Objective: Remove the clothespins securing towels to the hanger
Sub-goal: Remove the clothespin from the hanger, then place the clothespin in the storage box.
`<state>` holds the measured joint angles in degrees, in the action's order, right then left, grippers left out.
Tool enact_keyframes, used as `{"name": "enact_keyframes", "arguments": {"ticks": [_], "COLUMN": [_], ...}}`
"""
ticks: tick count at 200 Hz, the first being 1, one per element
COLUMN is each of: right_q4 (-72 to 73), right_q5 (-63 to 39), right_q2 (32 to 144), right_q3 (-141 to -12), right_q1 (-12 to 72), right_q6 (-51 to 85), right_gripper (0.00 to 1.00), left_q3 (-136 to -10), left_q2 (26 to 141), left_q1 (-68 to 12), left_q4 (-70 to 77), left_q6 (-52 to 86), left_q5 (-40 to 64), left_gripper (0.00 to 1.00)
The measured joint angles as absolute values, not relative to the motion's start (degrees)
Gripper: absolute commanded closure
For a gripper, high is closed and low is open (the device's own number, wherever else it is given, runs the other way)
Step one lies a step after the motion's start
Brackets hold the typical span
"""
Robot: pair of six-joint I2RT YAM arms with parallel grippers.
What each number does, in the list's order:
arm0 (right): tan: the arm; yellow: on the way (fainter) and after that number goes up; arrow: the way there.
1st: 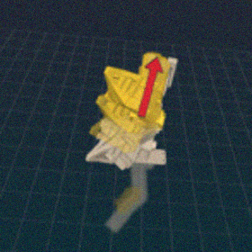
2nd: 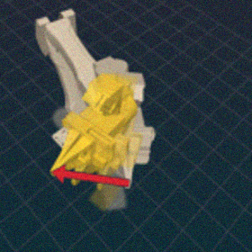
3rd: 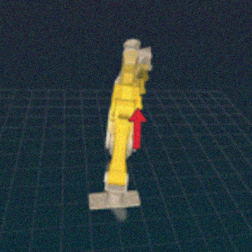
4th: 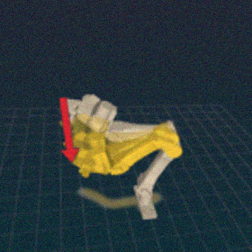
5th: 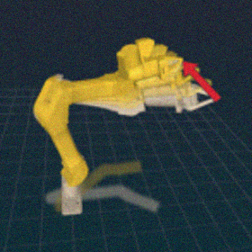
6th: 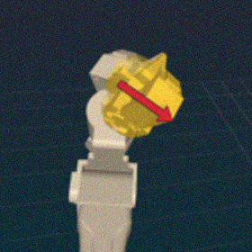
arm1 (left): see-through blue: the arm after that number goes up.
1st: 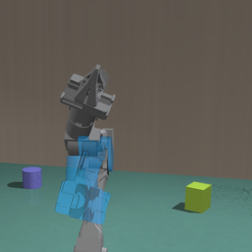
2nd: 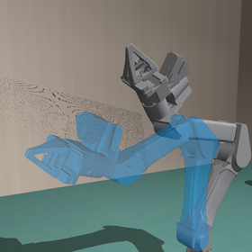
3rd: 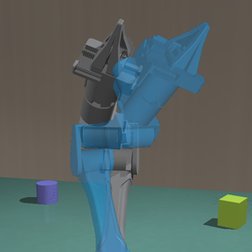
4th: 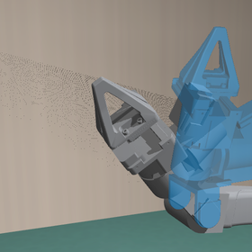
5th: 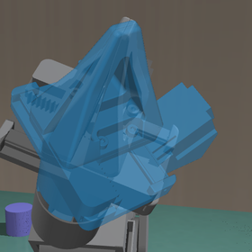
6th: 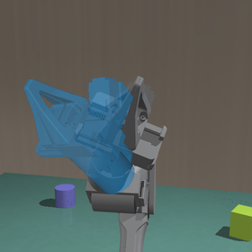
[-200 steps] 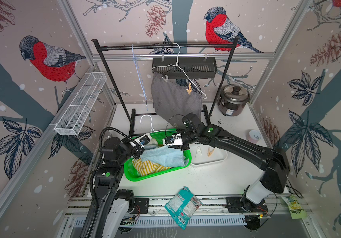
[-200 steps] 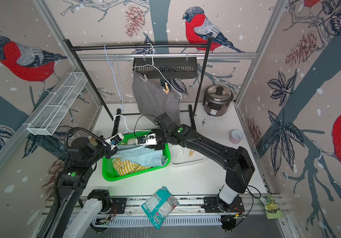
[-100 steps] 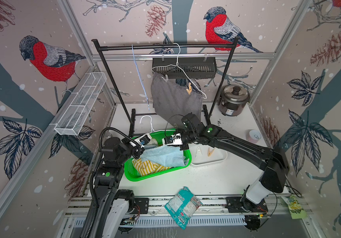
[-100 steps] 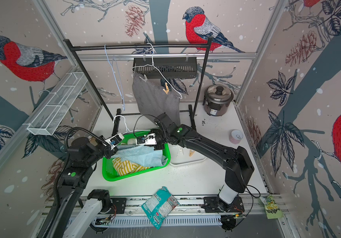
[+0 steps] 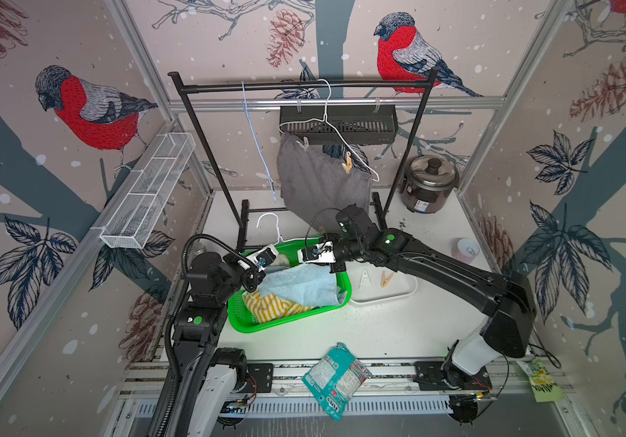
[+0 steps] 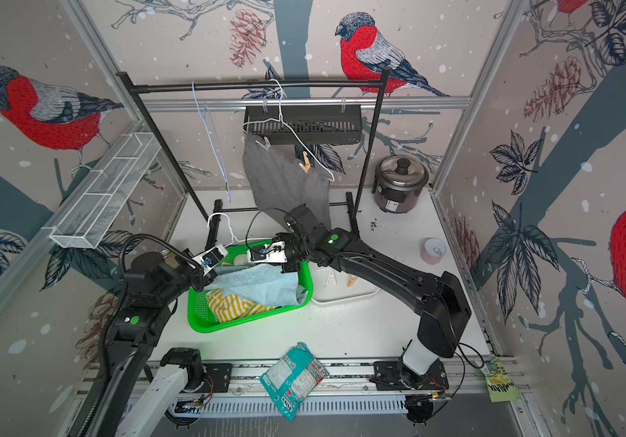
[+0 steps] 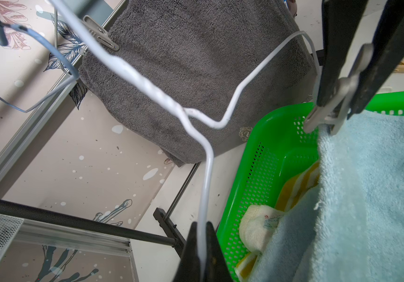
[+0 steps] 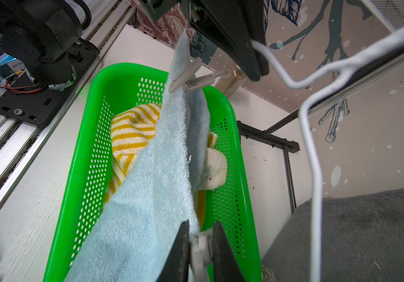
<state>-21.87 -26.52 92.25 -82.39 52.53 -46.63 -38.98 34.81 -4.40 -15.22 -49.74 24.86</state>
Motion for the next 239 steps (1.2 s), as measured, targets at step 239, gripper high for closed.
{"name": "enact_keyframes", "arguments": {"ticks": [239], "right_q4": [-14.8], "right_q5": [-21.1], "right_q2": [60.1], "right_q3": [-53.4], "right_q1": [36.6], "right_q6": [-23.1], "right_gripper": [0.86], "left_q3": [-38.0], "left_q2": [33.6], "left_q1": [-4.7], "left_q4": [-15.2], "left_q6": [-49.7], "left_q5": [24.0], "left_gripper": [1.0]}}
